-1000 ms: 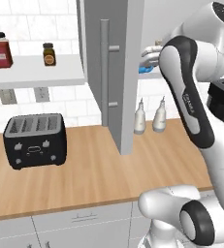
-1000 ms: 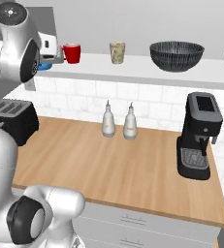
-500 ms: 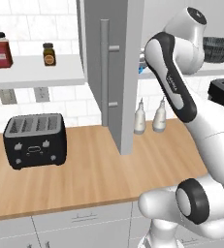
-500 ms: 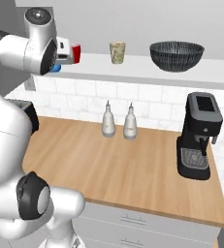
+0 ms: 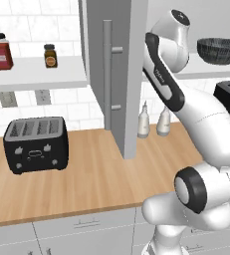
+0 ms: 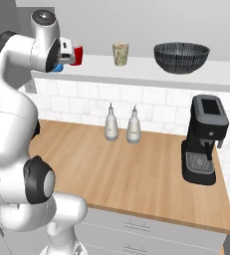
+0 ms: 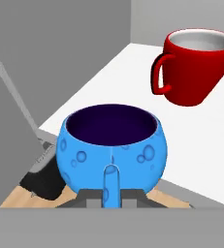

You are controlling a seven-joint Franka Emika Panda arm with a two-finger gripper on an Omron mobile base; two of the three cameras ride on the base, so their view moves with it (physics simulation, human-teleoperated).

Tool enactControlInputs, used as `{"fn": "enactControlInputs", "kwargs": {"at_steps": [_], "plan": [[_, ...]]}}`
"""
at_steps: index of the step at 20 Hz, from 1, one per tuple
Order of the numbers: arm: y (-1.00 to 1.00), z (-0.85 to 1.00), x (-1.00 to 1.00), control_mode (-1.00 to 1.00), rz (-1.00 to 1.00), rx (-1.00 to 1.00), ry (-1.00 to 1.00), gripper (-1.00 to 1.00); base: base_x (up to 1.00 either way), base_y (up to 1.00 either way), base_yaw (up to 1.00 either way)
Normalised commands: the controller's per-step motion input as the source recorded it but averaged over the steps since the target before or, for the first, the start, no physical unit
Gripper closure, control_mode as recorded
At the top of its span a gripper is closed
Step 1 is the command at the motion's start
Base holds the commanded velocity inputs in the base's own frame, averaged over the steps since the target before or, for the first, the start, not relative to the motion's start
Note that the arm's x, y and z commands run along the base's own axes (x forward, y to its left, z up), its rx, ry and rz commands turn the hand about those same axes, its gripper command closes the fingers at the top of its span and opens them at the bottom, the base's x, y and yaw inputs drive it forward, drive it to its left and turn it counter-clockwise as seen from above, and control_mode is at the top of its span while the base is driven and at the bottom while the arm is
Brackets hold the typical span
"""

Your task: Gather all objects into one cabinet and sort the glasses and bowls to opposite sides.

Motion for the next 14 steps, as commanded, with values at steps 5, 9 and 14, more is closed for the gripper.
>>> {"fn": "enactControlInputs", "kwargs": {"at_steps": [5,9,14], "plan": [[0.10,-0.14,0.57,-1.00,0.00,0.00,0.00,1.00,0.00,0.00,0.00],[0.05,-0.11,0.41,-1.00,0.00,0.00,0.00,1.00,0.00,0.00,0.00],[0.18,-0.04,0.27,-1.00,0.00,0.00,0.00,1.00,0.00,0.00,0.00]]}}
